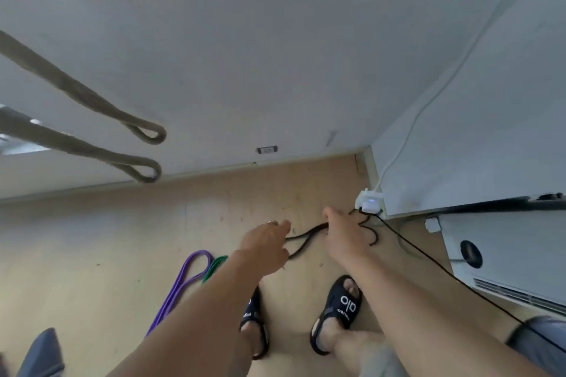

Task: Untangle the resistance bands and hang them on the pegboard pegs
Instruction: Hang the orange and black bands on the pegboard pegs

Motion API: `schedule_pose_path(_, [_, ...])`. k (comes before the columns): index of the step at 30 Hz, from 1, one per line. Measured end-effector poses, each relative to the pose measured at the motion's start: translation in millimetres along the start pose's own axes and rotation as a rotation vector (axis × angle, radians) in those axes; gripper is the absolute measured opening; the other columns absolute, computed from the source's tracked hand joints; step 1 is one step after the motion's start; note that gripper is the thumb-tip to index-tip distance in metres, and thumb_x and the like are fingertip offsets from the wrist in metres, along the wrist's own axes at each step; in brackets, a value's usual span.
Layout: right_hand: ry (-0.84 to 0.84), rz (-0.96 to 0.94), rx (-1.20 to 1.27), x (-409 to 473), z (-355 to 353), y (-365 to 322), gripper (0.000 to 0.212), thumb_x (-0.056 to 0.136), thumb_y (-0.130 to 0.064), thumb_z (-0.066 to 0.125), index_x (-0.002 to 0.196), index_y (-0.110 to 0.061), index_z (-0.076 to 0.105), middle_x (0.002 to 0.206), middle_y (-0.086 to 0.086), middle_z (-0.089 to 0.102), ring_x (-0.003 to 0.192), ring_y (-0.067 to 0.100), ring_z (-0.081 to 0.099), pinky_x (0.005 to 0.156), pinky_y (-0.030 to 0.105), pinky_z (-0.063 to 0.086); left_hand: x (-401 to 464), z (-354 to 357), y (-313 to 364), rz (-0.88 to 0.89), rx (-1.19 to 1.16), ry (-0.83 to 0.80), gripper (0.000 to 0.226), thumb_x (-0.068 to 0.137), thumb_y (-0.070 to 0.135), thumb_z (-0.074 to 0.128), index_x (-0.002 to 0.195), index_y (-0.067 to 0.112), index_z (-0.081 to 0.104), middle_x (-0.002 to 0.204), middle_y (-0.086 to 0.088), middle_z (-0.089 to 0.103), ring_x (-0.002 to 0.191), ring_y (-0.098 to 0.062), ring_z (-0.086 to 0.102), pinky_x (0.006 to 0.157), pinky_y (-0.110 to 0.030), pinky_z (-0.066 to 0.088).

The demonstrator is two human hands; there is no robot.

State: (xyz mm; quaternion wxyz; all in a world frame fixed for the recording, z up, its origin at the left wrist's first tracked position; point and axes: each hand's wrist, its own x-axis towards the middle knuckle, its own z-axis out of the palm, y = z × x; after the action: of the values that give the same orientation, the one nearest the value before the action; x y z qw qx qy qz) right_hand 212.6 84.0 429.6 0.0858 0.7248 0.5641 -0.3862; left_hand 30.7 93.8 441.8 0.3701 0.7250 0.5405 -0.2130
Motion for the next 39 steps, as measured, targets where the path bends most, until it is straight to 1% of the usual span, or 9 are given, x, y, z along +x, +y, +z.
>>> schedule_pose_path(4, [-0.073, 0.024, -0.111, 58.2, 65.2, 47.5, 0.049, 0.095, -0.007, 0.057, 0.142, -0.015, 0.045, 0.133, 0.009, 0.058, 0.121, 0.029, 0.057, 0.095, 0.037, 0.05, 64.8, 63.7, -9.8, -0.011, 0.021, 0.005, 0.048, 0.096, 0.021, 0.056, 0.14, 0.02, 0.04, 0.131, -0.005, 0.058, 0.115, -0.029, 0.06, 0.087, -0.041, 0.053])
schedule_pose_path(9, [-0.057, 0.005, -0.251, 145.0, 151.9, 108.8, 0.054, 0.095, -0.01, 0.059, 0.145, -0.015, 0.041, 0.137, 0.008, 0.055, 0.125, 0.029, 0.052, 0.099, 0.038, 0.047, 163.4, 143.7, -24.2, -0.007, 0.068, 0.016, 0.047, 0.095, 0.022, 0.054, 0.139, 0.017, 0.039, 0.125, -0.006, 0.057, 0.114, -0.027, 0.057, 0.076, -0.033, 0.04])
schedule_pose_path(15, [-0.002, -0.006, -0.398, 247.9, 243.1, 169.7, 0.064, 0.092, -0.008, 0.061, 0.15, -0.018, 0.034, 0.143, 0.006, 0.051, 0.134, 0.027, 0.046, 0.11, 0.038, 0.039, 277.9, 230.8, -41.6, 0.003, 0.17, 0.035, 0.05, 0.097, 0.028, 0.054, 0.144, 0.019, 0.038, 0.137, -0.006, 0.051, 0.126, -0.026, 0.049, 0.101, -0.037, 0.042])
schedule_pose_path(19, [0.028, -0.033, -0.487, 301.6, 290.5, 196.6, 0.07, 0.091, -0.004, 0.058, 0.153, -0.021, 0.031, 0.147, 0.006, 0.048, 0.139, 0.028, 0.039, 0.118, 0.044, 0.028, 335.9, 275.4, -51.6, 0.034, 0.188, 0.042, 0.052, 0.097, 0.026, 0.053, 0.146, 0.021, 0.036, 0.143, -0.008, 0.047, 0.13, -0.027, 0.047, 0.103, -0.038, 0.041])
schedule_pose_path(23, [0.044, -0.074, -0.597, 334.2, 318.7, 212.4, 0.053, 0.093, -0.004, 0.056, 0.143, -0.018, 0.044, 0.141, 0.009, 0.053, 0.138, 0.031, 0.042, 0.122, 0.048, 0.021, 373.0, 304.8, -62.0, 0.034, 0.181, 0.028, 0.052, 0.097, 0.031, 0.055, 0.144, 0.018, 0.036, 0.142, -0.009, 0.048, 0.128, -0.028, 0.049, 0.103, -0.038, 0.042])
schedule_pose_path(26, [0.048, -0.084, -0.623, 347.2, 327.6, 220.0, 0.045, 0.095, 0.0, 0.053, 0.137, -0.016, 0.05, 0.136, 0.009, 0.054, 0.129, 0.031, 0.05, 0.116, 0.046, 0.032, 387.0, 315.6, -68.2, 0.038, 0.166, 0.015, 0.055, 0.096, 0.033, 0.057, 0.144, 0.018, 0.035, 0.14, -0.008, 0.048, 0.126, -0.028, 0.049, 0.103, -0.038, 0.042])
schedule_pose_path(30, [0.017, -0.121, -0.603, 355.6, 319.7, 219.3, 0.044, 0.096, 0.001, 0.053, 0.136, -0.016, 0.05, 0.131, 0.008, 0.055, 0.119, 0.029, 0.057, 0.092, 0.04, 0.052, 396.1, 314.3, -74.9, 0.045, 0.167, 0.032, 0.06, 0.097, 0.038, 0.059, 0.147, 0.018, 0.033, 0.139, -0.006, 0.05, 0.128, -0.027, 0.05, 0.104, -0.037, 0.042])
schedule_pose_path(35, [0.118, -0.255, -0.458, 326.0, 277.2, 179.3, 0.046, 0.094, 0.0, 0.06, 0.135, -0.016, 0.047, 0.131, 0.008, 0.054, 0.114, 0.027, 0.059, 0.08, 0.038, 0.055, 370.3, 264.7, -71.5, 0.088, 0.12, 0.09, 0.073, 0.096, 0.038, 0.062, 0.155, 0.018, 0.025, 0.149, -0.004, 0.047, 0.138, -0.026, 0.046, 0.115, -0.037, 0.035])
schedule_pose_path(39, [0.182, -0.332, -0.222, 278.6, 217.2, 121.9, 0.045, 0.094, -0.003, 0.055, 0.137, -0.011, 0.048, 0.126, 0.012, 0.052, 0.114, 0.032, 0.054, 0.078, 0.034, 0.04, 315.4, 183.5, -56.9, 0.116, 0.039, 0.159, 0.034, 0.101, 0.029, 0.056, 0.128, 0.012, 0.045, 0.121, -0.007, 0.063, 0.109, -0.029, 0.062, 0.083, -0.032, 0.044])
